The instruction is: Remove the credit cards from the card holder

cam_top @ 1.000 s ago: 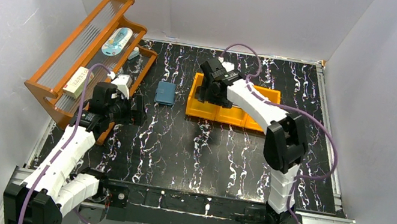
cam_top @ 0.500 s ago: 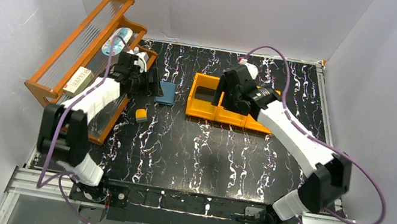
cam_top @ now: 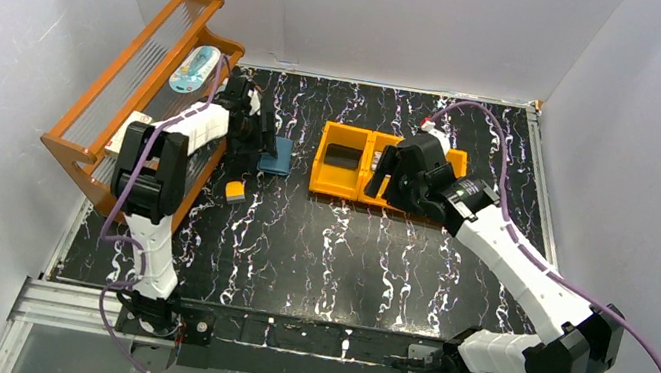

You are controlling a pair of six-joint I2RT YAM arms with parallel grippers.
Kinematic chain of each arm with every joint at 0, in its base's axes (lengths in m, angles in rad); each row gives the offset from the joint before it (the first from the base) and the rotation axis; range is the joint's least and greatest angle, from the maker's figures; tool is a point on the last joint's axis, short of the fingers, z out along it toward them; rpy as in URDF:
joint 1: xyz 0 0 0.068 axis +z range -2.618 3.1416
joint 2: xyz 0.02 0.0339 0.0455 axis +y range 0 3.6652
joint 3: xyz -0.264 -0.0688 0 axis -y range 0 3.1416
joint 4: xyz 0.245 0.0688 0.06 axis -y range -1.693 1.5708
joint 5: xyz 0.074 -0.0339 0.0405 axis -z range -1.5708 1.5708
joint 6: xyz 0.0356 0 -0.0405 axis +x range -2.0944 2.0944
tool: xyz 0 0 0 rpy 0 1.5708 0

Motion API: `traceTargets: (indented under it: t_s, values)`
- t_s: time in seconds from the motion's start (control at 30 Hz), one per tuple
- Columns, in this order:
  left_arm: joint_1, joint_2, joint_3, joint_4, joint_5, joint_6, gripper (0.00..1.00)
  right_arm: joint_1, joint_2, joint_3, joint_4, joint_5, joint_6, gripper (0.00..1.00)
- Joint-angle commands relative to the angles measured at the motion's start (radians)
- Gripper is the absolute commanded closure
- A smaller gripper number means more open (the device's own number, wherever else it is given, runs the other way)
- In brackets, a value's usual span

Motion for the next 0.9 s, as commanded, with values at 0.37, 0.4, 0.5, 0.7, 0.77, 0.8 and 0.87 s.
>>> traceTargets:
  t_s: [0.37, 0.4, 0.5, 0.7, 0.77, 0.8, 0.87]
  values:
    - [-0.140, 0.018, -0.051, -0.077, -0.205, 0.076, 0.62, 0.002, -0.030, -0.125, 0.044, -0.067, 0.068, 0.17]
    - [-0.151, -0.002, -0.071, -0.071, -0.222, 0.079, 0.67, 0.002, -0.030, -0.130, 0.046, -0.072, 0.070, 0.17]
    - [-0.160, -0.066, -0.128, -0.054, -0.244, 0.066, 0.78, 0.002, -0.033, -0.147, 0.047, -0.081, 0.076, 0.17]
    - [-0.179, -0.229, -0.245, -0.053, -0.217, 0.047, 0.83, 0.001, -0.061, -0.183, 0.052, -0.105, 0.086, 0.17]
    - [-0.193, -0.303, -0.279, -0.064, -0.204, 0.041, 0.84, 0.001, -0.076, -0.207, 0.066, -0.118, 0.116, 0.17]
    - [-0.202, -0.344, -0.299, -0.071, -0.199, 0.033, 0.84, 0.002, -0.084, -0.220, 0.072, -0.126, 0.123, 0.17]
    - [-0.223, -0.434, -0.338, -0.084, -0.188, 0.020, 0.84, 0.002, -0.101, -0.250, 0.094, -0.147, 0.141, 0.16]
